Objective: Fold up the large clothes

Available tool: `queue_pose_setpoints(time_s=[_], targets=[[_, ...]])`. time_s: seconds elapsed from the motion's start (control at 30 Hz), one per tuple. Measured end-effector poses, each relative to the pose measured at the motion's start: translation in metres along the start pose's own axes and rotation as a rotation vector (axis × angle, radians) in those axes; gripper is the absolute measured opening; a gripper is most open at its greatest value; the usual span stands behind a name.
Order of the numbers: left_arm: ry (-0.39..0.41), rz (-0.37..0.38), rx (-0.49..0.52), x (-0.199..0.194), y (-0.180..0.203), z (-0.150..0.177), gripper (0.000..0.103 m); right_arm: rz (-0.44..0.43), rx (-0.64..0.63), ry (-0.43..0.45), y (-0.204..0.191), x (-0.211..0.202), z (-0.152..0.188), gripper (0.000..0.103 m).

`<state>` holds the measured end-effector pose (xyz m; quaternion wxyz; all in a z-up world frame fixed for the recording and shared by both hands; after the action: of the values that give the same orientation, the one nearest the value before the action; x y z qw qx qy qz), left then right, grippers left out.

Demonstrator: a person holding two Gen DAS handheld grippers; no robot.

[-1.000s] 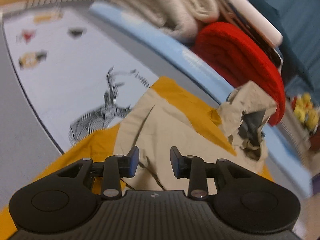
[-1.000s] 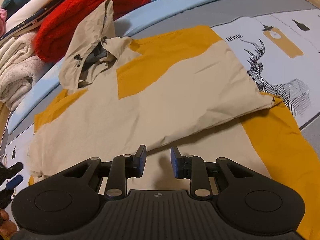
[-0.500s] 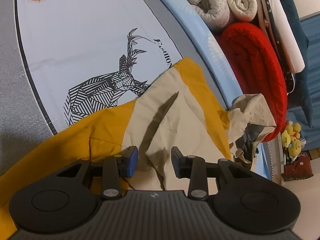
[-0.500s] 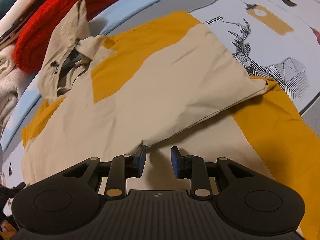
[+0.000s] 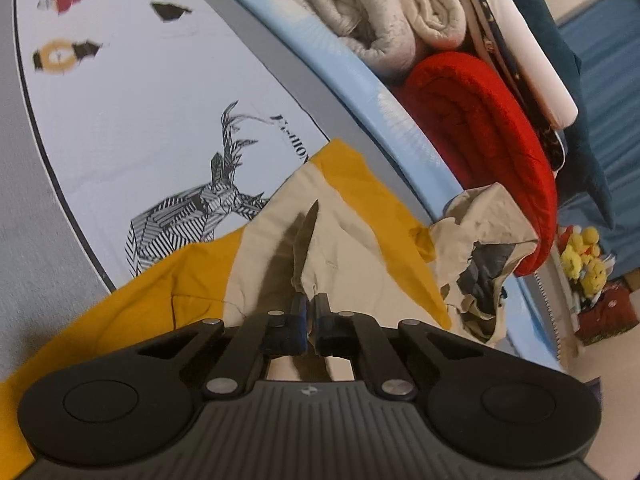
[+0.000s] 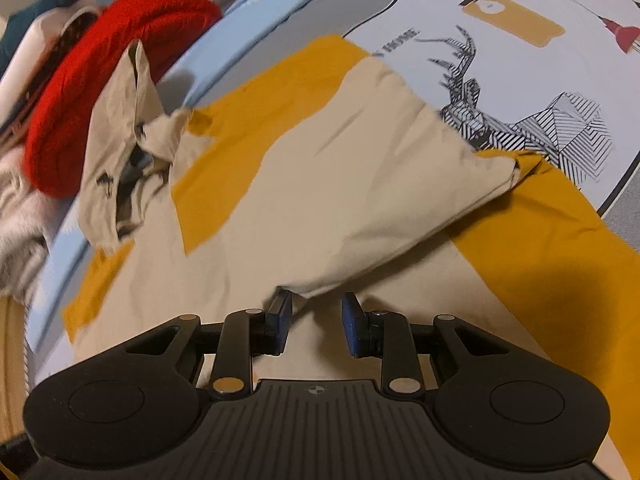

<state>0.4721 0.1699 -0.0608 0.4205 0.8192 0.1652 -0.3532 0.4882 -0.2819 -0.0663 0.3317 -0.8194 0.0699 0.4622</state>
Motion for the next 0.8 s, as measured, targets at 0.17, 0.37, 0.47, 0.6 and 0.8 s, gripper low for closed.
queue_pose_setpoints(time_s=[0.17, 0.37, 0.47, 0.6, 0.8], targets=[[0.088, -0.118, 0.038, -0.002, -0.009, -0.014, 0.006, 0.045, 0.032, 0.002, 0.008, -0.001, -0.002, 0.029], [0.145, -0.025, 0.267, -0.013, 0.035, -0.008, 0.014, 0.078, -0.105, 0.043, -0.017, -0.016, 0.004, 0.029], [0.009, -0.045, 0.304, 0.010, 0.034, 0.011, 0.019, 0.005, -0.220, 0.100, -0.043, -0.028, 0.007, 0.037], [-0.193, -0.159, 0.259, 0.046, 0.002, 0.031, 0.023, -0.027, -0.279, 0.115, -0.044, -0.016, 0.003, 0.048], [-0.148, -0.153, 0.326, 0.024, 0.022, 0.024, 0.030, 0.097, -0.095, -0.004, -0.002, 0.010, -0.005, 0.047]])
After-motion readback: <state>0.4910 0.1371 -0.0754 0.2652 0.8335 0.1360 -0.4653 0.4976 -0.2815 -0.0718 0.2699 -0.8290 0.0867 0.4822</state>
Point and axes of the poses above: each gripper's, at about its wrist camera, not at the fingertips, and x roughly the way its jaws point, y to its right, z to its underside, the point moved 6 cm from there along x, roughly the way its jaws point, and after that the axes turned 1 degree about -x, right-handed, at the moved point
